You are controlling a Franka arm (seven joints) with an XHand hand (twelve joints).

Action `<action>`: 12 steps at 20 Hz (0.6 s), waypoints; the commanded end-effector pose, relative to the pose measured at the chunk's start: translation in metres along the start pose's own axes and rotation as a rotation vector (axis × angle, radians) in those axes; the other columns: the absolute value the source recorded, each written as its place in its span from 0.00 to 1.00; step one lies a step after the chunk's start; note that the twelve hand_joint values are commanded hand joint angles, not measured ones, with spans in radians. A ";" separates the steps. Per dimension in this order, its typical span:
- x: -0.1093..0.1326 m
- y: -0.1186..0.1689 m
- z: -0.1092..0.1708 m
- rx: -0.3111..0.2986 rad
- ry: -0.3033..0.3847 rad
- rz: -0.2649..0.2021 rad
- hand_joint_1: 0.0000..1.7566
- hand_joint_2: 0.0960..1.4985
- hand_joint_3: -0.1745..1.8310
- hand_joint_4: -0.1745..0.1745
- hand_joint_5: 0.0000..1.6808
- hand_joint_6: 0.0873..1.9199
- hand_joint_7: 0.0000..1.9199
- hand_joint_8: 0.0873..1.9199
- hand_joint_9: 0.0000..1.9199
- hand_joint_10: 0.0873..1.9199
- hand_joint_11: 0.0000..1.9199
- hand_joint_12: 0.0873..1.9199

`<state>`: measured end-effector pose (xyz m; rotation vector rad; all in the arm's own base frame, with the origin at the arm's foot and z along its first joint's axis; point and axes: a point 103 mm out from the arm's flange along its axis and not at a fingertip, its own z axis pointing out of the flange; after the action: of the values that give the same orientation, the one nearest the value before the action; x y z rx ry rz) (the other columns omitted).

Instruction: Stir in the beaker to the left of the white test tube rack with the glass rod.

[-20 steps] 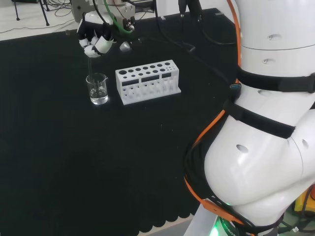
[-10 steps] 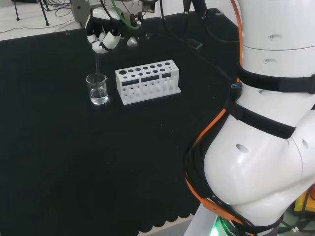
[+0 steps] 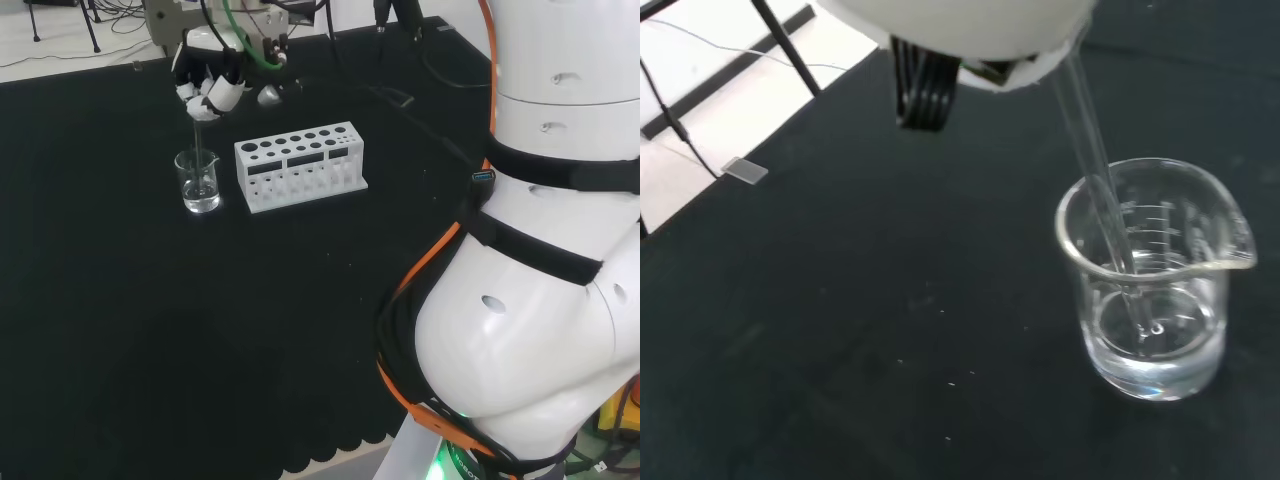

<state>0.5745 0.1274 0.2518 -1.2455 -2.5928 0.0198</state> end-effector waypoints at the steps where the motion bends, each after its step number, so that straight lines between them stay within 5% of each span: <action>1: 0.009 0.020 0.000 -0.019 0.005 -0.025 0.67 0.39 0.53 0.00 0.63 0.57 0.73 0.72 0.98 0.59 0.99 0.55; 12: -0.017 0.017 -0.008 -0.011 0.003 0.014 0.67 0.39 0.53 0.00 0.63 0.57 0.73 0.72 0.98 0.60 0.99 0.56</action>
<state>0.5994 0.1368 0.2534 -1.2431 -2.5990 -0.0072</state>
